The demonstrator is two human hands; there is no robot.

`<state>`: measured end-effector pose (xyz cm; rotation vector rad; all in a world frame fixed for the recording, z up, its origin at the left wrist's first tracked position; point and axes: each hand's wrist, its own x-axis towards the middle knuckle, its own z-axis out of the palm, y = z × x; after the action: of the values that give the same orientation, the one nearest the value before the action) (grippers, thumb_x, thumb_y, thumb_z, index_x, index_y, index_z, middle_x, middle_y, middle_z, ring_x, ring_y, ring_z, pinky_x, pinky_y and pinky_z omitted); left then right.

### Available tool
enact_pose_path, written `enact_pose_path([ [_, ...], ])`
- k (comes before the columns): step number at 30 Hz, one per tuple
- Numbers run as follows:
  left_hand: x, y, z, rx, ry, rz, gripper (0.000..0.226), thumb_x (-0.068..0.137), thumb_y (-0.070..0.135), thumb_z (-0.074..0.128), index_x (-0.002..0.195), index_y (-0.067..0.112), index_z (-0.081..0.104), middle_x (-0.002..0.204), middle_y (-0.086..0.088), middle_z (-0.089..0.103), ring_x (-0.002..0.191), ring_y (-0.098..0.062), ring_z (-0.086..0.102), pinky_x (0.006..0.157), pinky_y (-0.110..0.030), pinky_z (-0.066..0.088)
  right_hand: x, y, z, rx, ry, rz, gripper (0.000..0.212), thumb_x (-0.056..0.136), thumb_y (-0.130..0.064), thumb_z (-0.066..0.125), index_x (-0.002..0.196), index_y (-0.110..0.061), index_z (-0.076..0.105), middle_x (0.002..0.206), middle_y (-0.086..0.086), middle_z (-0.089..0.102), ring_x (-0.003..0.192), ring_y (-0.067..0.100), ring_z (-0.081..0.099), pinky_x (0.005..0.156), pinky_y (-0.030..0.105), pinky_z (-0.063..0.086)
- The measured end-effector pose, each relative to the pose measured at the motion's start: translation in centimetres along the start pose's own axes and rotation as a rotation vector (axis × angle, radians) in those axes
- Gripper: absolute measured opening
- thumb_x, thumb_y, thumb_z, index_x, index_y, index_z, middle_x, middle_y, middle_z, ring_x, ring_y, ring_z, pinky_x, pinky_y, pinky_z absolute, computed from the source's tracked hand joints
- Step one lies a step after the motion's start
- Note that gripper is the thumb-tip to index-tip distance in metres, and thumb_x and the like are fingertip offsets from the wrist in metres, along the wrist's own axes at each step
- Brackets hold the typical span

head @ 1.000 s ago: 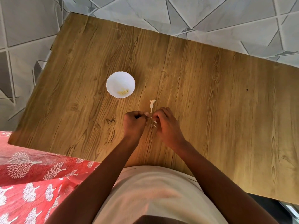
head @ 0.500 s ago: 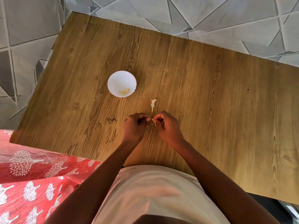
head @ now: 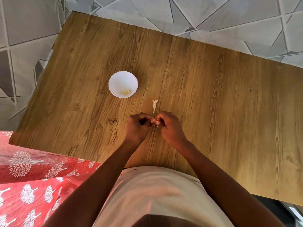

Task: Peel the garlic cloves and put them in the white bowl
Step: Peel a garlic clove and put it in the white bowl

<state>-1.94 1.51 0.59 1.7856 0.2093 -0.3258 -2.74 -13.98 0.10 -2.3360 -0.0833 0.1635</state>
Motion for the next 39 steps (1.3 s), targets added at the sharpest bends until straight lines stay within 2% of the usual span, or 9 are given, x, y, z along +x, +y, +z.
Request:
enact_pose_path([
  [3,0.0,0.2,0.1,-0.010,-0.001,0.008,0.005,0.090,0.004,0.075,0.094,0.005,0.078,0.084,-0.002,0.077,0.077,-0.008,0.072,0.072,-0.019,0.055,0.0,-0.6,-0.1,0.283,0.013,0.106,0.027,0.088,0.008,0.056,0.076,-0.016,0.058,0.070,-0.009,0.055,0.069,0.003,0.050,0.064,0.022,0.040],
  [6,0.0,0.2,0.1,-0.015,-0.024,0.005,0.007,0.092,0.004,0.072,0.096,0.004,0.078,0.086,-0.001,0.077,0.078,-0.006,0.071,0.072,-0.017,0.054,0.2,-0.8,-0.4,0.450,0.003,0.197,0.029,0.089,0.005,0.052,0.071,-0.017,0.059,0.068,0.001,0.057,0.066,0.013,0.053,0.064,0.030,0.043],
  [9,0.1,0.1,-0.1,-0.027,-0.035,0.010,0.007,0.094,0.006,0.071,0.097,0.005,0.077,0.086,-0.002,0.076,0.078,-0.008,0.070,0.073,-0.019,0.055,0.3,-0.6,-0.5,0.573,0.021,0.282,0.031,0.097,0.006,0.047,0.070,-0.005,0.059,0.062,0.004,0.053,0.059,0.012,0.050,0.058,0.022,0.041],
  [12,0.1,0.2,-0.3,-0.072,-0.027,-0.002,0.006,0.095,0.006,0.070,0.098,0.004,0.075,0.085,-0.003,0.075,0.077,-0.009,0.069,0.072,-0.019,0.055,0.0,-0.4,-0.6,0.494,0.034,0.293,0.036,0.104,-0.011,0.052,0.069,-0.013,0.058,0.060,0.001,0.052,0.055,0.009,0.049,0.056,0.023,0.040],
  [16,0.0,0.2,-0.3,-0.069,-0.026,0.000,0.007,0.095,0.006,0.070,0.098,0.004,0.076,0.086,-0.001,0.076,0.077,-0.006,0.069,0.072,-0.018,0.054,0.0,-0.3,-0.7,0.312,0.070,0.185,0.000,0.095,-0.015,0.068,0.095,-0.015,0.067,0.084,-0.007,0.066,0.079,0.003,0.062,0.069,0.014,0.047],
  [20,-0.1,0.0,-0.3,-0.063,-0.031,0.002,0.008,0.095,0.006,0.069,0.099,0.006,0.077,0.087,0.000,0.077,0.079,-0.007,0.070,0.073,-0.020,0.055,-0.1,-0.4,-0.8,0.312,0.065,0.134,0.016,0.092,-0.009,0.069,0.105,-0.017,0.074,0.098,-0.009,0.072,0.095,0.003,0.065,0.080,0.026,0.053],
  [25,-0.3,0.1,-0.1,-0.075,-0.057,0.002,0.010,0.097,0.008,0.068,0.101,0.005,0.076,0.087,0.001,0.078,0.079,-0.005,0.070,0.073,-0.018,0.053,0.0,-0.4,-0.8,0.373,0.103,0.157,0.017,0.089,-0.006,0.073,0.099,-0.018,0.078,0.089,-0.010,0.074,0.085,0.010,0.070,0.079,0.044,0.059],
  [34,-0.5,-0.2,-0.1,-0.107,-0.061,-0.020,0.015,0.100,0.009,0.064,0.103,0.002,0.076,0.088,-0.004,0.078,0.077,-0.007,0.068,0.071,-0.019,0.053,-0.1,-0.1,-0.8,0.372,0.109,0.159,0.015,0.088,-0.007,0.075,0.100,-0.015,0.079,0.089,-0.007,0.075,0.083,0.010,0.071,0.078,0.043,0.061],
  [39,-0.4,0.0,0.0,-0.137,-0.030,-0.035,0.012,0.095,0.012,0.071,0.098,0.002,0.077,0.085,-0.011,0.077,0.072,-0.008,0.067,0.067,-0.020,0.054,-0.4,-0.2,-0.9,0.342,0.107,0.104,0.015,0.087,-0.007,0.076,0.100,-0.015,0.079,0.091,-0.007,0.075,0.086,0.009,0.071,0.078,0.039,0.060],
])
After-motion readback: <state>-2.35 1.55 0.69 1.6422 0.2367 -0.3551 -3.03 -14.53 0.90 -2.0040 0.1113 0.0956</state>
